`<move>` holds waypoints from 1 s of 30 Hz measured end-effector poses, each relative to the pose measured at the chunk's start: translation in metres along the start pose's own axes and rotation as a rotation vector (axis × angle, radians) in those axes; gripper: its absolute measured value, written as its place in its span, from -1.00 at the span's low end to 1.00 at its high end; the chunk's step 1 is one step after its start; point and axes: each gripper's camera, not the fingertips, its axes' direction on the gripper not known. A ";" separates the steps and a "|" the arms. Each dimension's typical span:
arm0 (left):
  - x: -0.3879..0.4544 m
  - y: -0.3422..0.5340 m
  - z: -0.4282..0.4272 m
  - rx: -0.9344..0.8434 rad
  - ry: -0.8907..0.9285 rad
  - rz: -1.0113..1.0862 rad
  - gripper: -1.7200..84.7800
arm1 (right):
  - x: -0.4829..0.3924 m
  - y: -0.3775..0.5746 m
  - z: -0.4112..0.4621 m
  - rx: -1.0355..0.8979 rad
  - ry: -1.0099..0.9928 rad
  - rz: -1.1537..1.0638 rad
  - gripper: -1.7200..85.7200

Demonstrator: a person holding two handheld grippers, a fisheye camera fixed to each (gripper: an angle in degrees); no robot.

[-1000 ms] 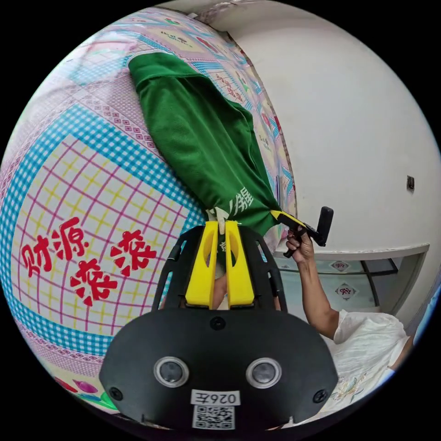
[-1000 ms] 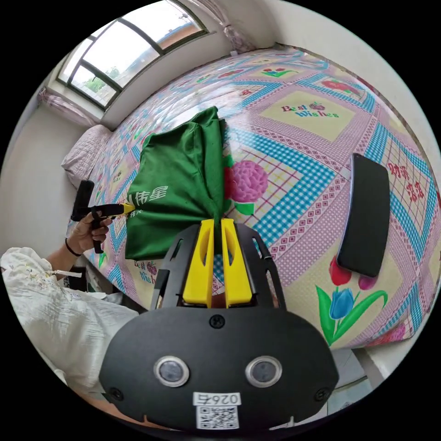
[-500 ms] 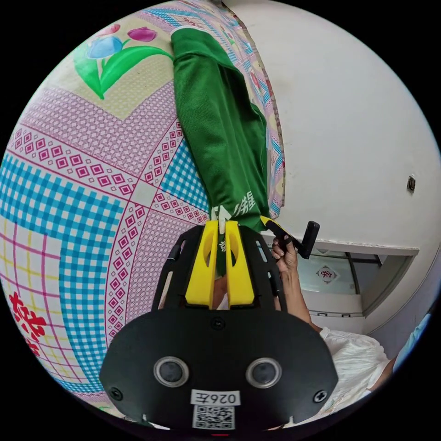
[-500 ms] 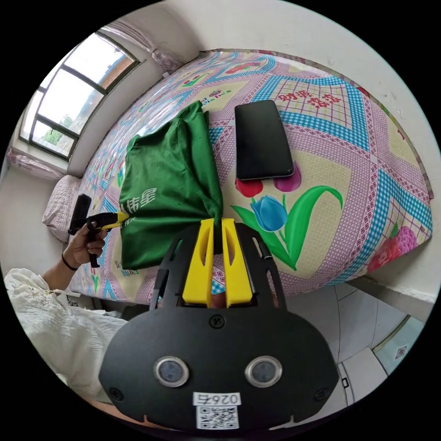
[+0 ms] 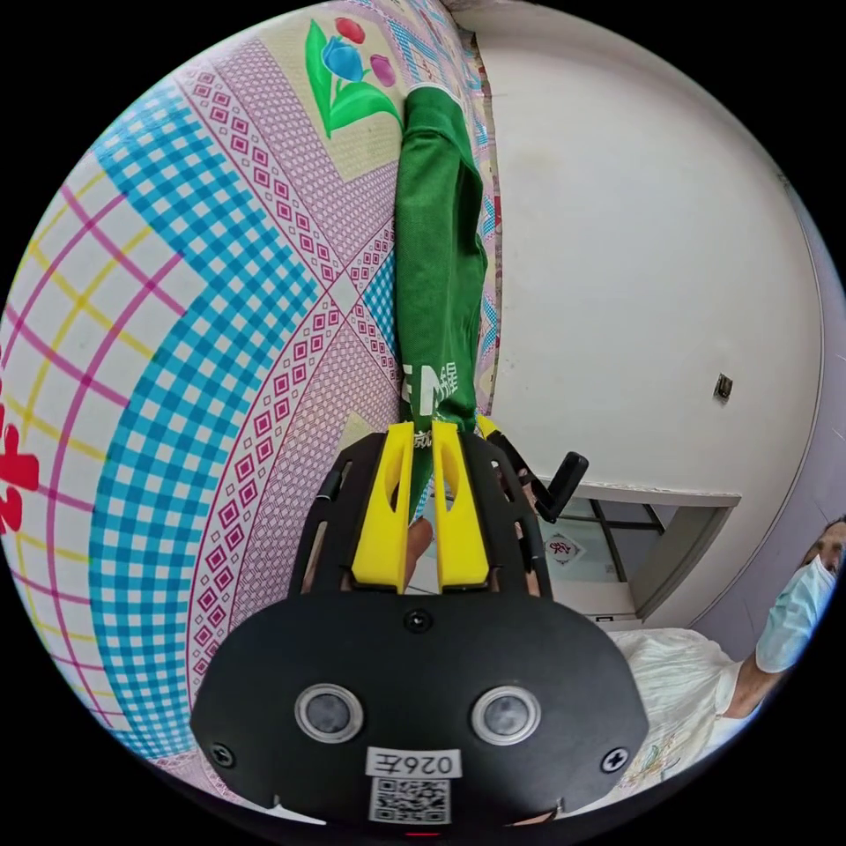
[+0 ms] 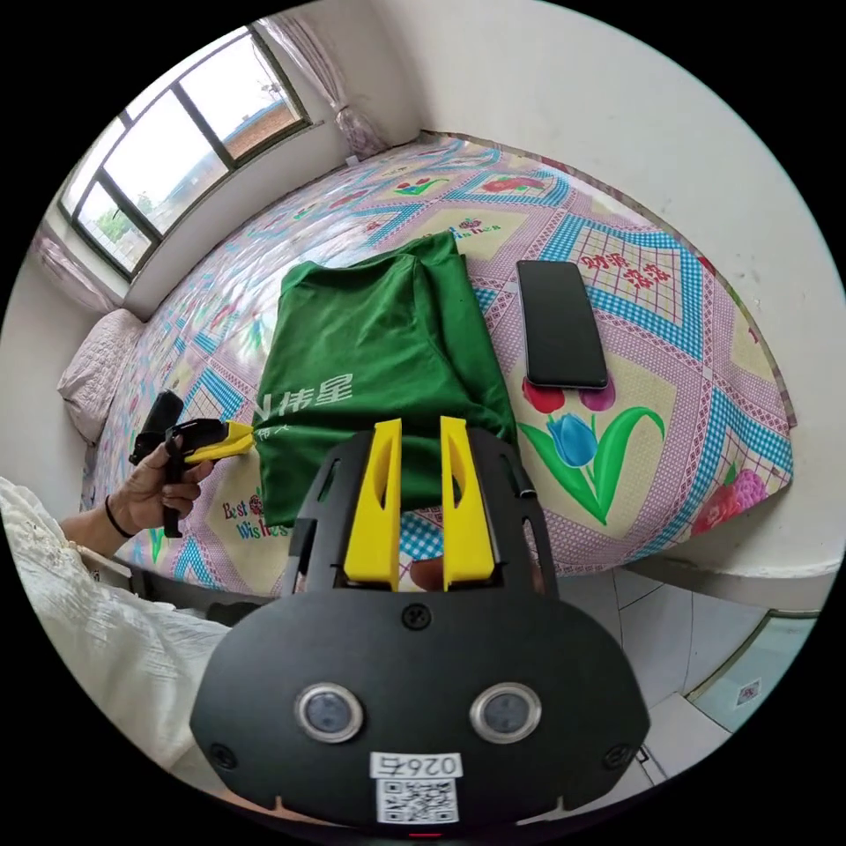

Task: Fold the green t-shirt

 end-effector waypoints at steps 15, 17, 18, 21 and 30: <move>0.016 0.072 -0.019 -0.059 0.124 -0.027 -0.98 | 0.056 0.064 -0.022 0.052 -0.004 0.136 -0.94; 0.023 0.081 -0.019 -0.053 0.142 -0.027 -0.98 | 0.049 0.061 -0.025 0.086 -0.019 0.104 -0.94; 0.030 0.086 -0.019 -0.048 0.146 -0.017 -0.98 | 0.044 0.058 -0.026 0.100 -0.053 0.081 -0.93; 0.051 0.097 -0.021 -0.023 0.104 0.031 -0.98 | 0.021 0.050 -0.023 0.129 -0.158 -0.002 -0.94; 0.098 0.120 -0.026 0.141 -0.075 0.091 -0.98 | -0.066 0.078 0.054 -0.047 -0.315 -0.232 -0.97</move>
